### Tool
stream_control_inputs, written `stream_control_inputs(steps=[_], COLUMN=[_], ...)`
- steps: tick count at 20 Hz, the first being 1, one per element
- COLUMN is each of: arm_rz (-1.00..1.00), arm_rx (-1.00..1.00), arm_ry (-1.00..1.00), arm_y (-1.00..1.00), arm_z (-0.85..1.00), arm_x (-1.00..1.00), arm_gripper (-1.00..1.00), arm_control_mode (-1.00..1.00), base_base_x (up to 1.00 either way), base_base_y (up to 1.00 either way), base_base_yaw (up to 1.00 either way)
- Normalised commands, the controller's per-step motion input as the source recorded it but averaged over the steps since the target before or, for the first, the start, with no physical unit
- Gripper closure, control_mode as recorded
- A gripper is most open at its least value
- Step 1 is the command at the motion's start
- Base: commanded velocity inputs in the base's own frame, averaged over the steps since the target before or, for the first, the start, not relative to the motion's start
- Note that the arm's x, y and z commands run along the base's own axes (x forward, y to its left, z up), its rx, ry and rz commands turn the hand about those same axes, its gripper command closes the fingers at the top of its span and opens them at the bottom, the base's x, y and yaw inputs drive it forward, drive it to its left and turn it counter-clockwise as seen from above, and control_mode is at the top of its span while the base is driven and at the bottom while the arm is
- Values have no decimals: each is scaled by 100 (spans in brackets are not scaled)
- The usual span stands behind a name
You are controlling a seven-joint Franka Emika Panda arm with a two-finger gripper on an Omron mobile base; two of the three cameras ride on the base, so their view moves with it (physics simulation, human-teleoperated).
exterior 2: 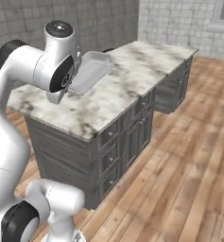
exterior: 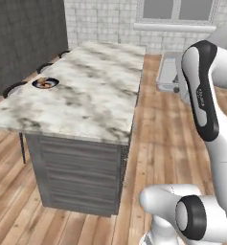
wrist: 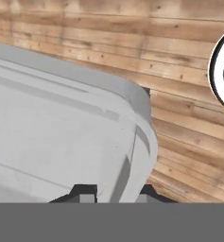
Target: Retrieve the tupperware and aluminum foil from the cabinet and place them on the dining counter near the plate with onion and shrimp to prepare for storing leftovers.
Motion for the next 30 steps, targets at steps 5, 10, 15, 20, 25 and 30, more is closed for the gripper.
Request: stream_control_inputs(steps=[5,10,15,20,25,30], arm_rz=[0,0,0,0,0,0], arm_rx=[0,0,0,0,0,0], arm_ry=[0,0,0,0,0,0], arm_y=[0,0,0,0,0,0], arm_z=[0,0,0,0,0,0], arm_x=[0,0,0,0,0,0], arm_gripper=[100,100,100,100,100,100], arm_control_mode=[100,100,100,100,100,100], base_base_x=[63,34,28,33,31,29], base_base_y=[100,100,100,100,100,100], base_base_yaw=[-7,-6,-5,-9,-27,-50])
